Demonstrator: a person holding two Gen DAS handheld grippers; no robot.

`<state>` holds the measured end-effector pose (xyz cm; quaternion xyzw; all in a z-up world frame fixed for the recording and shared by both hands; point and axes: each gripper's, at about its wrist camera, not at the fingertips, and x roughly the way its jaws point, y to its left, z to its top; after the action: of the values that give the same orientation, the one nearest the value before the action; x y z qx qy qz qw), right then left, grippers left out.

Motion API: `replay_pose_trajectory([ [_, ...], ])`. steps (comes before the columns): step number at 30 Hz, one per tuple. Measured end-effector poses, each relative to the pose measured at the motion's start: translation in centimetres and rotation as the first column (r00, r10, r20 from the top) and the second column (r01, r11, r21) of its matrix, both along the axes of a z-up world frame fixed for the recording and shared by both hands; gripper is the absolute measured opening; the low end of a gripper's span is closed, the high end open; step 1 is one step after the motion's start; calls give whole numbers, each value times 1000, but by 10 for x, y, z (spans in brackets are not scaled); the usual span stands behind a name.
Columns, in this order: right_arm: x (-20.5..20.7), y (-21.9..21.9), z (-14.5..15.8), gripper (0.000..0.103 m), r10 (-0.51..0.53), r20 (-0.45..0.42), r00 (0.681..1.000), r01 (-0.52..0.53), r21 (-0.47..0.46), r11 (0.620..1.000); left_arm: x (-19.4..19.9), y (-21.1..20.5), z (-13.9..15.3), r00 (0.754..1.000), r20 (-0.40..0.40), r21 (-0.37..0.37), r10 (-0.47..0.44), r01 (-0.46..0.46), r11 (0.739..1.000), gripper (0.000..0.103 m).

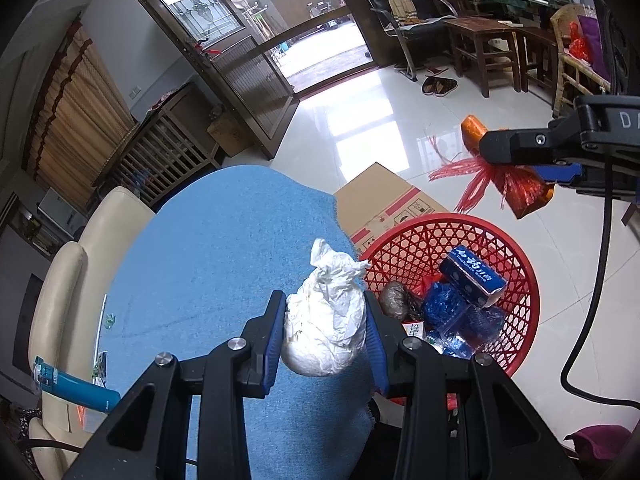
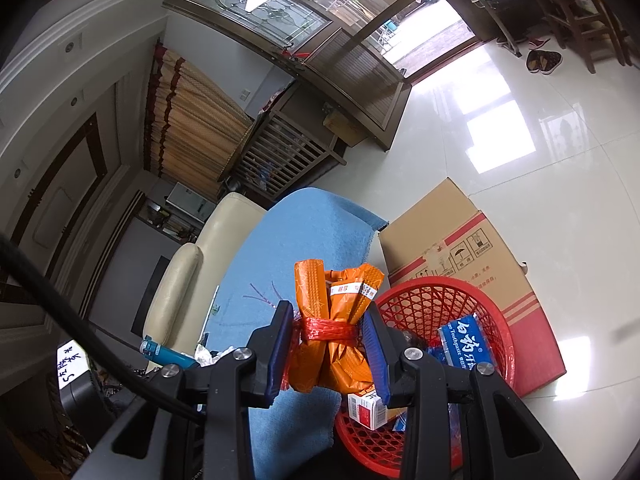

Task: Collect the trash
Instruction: 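Open both tools to drop the orange bag and tissue into the wastebasket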

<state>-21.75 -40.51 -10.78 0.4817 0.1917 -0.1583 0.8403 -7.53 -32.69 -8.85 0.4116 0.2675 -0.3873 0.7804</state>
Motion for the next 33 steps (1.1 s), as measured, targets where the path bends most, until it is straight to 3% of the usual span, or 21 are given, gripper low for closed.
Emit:
replay_pose_trajectory([
  [15, 5, -3, -7, 38, 9, -14, 1000, -9, 19, 1000, 1, -2, 2, 999, -45, -50, -19, 17, 999, 43],
  [22, 5, -3, -5, 39, 10, -16, 1000, -9, 15, 1000, 1, -2, 4, 999, -29, -63, -16, 14, 998, 64],
  [33, 4, -3, -7, 40, 16, -20, 1000, -16, 24, 1000, 8, 6, 5, 999, -3, -58, 36, -36, 998, 76],
])
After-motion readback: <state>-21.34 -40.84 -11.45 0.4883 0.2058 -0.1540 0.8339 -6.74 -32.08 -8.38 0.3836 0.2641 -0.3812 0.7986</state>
